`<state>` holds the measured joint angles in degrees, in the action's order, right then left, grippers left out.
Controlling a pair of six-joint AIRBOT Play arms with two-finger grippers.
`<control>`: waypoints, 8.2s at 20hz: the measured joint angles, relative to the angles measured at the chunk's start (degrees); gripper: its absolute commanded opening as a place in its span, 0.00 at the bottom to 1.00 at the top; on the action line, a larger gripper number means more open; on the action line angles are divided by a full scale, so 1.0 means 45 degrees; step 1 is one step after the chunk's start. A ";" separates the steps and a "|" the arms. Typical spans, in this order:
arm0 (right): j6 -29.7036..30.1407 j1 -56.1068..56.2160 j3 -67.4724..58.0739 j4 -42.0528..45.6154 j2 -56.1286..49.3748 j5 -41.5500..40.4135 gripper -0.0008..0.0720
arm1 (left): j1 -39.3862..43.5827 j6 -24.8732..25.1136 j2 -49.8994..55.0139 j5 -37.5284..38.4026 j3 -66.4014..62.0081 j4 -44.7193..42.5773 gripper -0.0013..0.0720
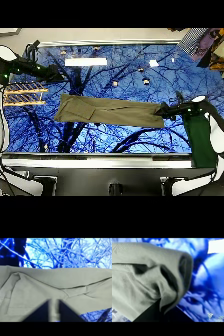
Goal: Fold the clothes and pants, and hang the long-sleeved shirts on hangers.
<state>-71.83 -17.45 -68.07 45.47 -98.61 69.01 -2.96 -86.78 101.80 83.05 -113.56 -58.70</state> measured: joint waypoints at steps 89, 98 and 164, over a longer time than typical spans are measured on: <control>-0.8490 0.7776 -0.7781 0.1574 0.0209 -0.1185 0.77 | -0.0981 -0.2059 -0.4551 0.0651 0.1219 0.0034 0.04; -0.4930 0.1919 -0.5717 0.1083 0.0874 0.1899 0.78 | -0.0981 -0.1889 -0.4551 0.0636 0.1219 0.0034 0.04; -1.4494 -0.4415 -0.9185 0.7912 0.2317 0.2647 0.05 | -0.0981 -0.1676 -0.3789 0.0311 0.1219 0.0039 0.04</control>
<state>-137.05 -37.32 -109.40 81.08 -88.18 80.93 -7.38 -94.32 84.75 84.44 -108.07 -58.52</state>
